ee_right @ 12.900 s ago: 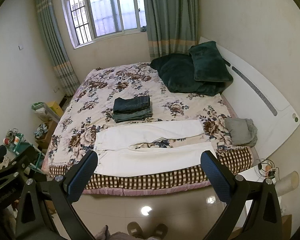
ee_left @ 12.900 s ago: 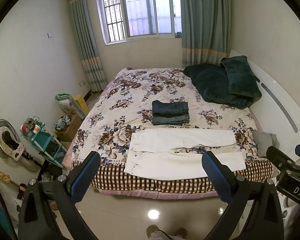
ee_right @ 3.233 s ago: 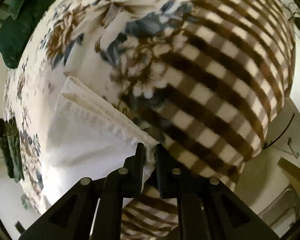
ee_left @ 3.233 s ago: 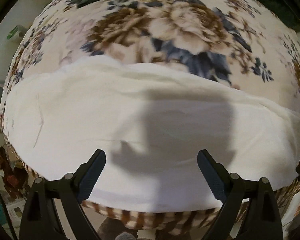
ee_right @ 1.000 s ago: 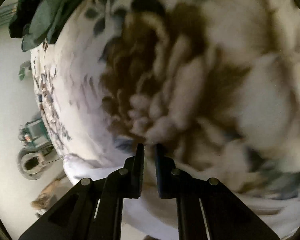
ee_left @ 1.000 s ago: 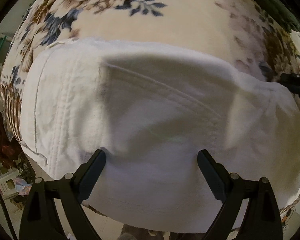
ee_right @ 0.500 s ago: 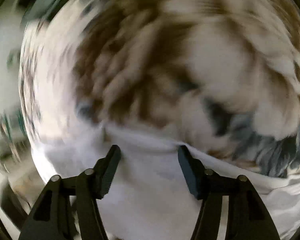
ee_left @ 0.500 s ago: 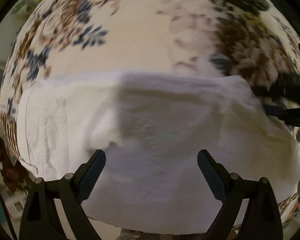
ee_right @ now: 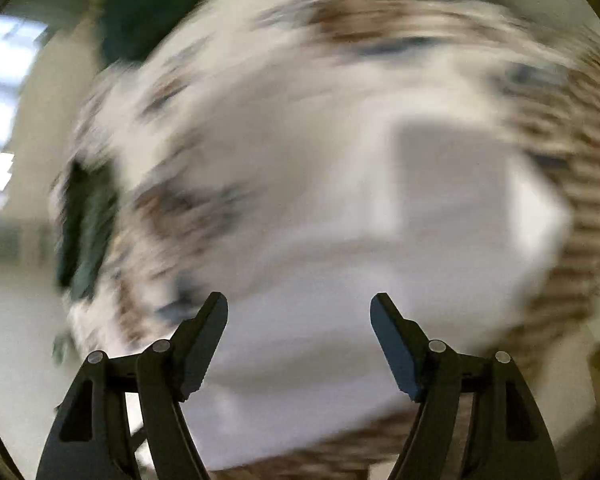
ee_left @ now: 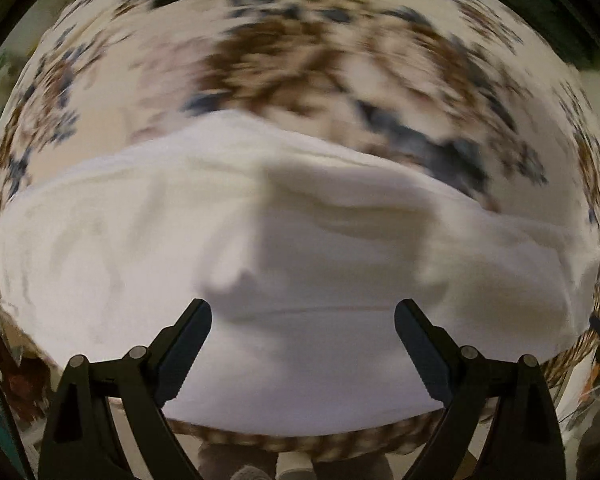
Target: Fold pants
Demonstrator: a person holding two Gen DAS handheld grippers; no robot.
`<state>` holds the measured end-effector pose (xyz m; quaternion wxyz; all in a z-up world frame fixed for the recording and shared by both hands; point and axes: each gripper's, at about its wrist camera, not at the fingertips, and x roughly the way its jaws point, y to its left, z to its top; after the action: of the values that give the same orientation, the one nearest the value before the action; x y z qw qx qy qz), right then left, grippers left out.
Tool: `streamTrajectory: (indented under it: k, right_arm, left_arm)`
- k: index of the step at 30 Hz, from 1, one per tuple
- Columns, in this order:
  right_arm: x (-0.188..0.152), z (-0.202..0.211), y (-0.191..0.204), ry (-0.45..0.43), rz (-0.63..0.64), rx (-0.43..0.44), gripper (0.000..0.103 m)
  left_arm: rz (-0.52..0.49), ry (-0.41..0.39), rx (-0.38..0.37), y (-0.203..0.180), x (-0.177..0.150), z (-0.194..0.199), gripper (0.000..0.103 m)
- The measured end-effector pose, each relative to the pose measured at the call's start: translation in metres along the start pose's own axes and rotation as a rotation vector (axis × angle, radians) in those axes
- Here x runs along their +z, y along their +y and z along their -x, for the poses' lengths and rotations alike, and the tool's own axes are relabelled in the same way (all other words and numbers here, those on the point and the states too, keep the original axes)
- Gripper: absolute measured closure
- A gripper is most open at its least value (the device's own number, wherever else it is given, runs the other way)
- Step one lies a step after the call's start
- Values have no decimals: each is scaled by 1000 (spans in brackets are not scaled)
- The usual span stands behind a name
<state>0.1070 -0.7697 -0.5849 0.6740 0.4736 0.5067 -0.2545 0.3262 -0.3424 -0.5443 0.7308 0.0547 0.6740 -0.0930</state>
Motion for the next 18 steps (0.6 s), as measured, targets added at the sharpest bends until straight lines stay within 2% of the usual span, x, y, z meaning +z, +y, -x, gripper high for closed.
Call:
streamTrajectory:
  k: [2,4,5,7,9,12,13,15,16,17,18]
  right_arm:
    - [19,0,-59,-9,-86,-24,27]
    - [32,-12,-91,7,-147,-8,27]
    - [37,-15,-98,12,-166,-44,27]
    - [55,-9,-90,-49,-84,-8,27]
    - [74,-7,-55,-65,100,-53,27]
    - [96,-22,-6,-37,287,-66,27]
    - [103,-31,7,-19,339,-69,27]
    - [106,-54,34,30,447,-133,28]
    - [106,-68,46,56,503,-178,35]
    - [104,-78,53,76,536,-200,46]
    - [102,-86,61,90,575,-229,86]
  left_arm:
    - [-27,0,-2,-32,0,-9,9]
    - [-47,6,8,-54,0,-23,9]
    - [-60,13,19,-65,2,-31,9]
    - [-70,24,57,-79,4,-40,9]
    - [-63,19,69,-84,1,-43,9]
    - [-45,11,97,-94,-2,-45,9]
    - [-39,11,101,-95,-18,-45,9]
    - [-32,4,108,-91,-22,-42,9]
    - [-33,0,111,-89,-27,-40,9]
    - [-33,-5,113,-92,-25,-43,9]
    - [-31,-7,113,-87,-30,-48,9]
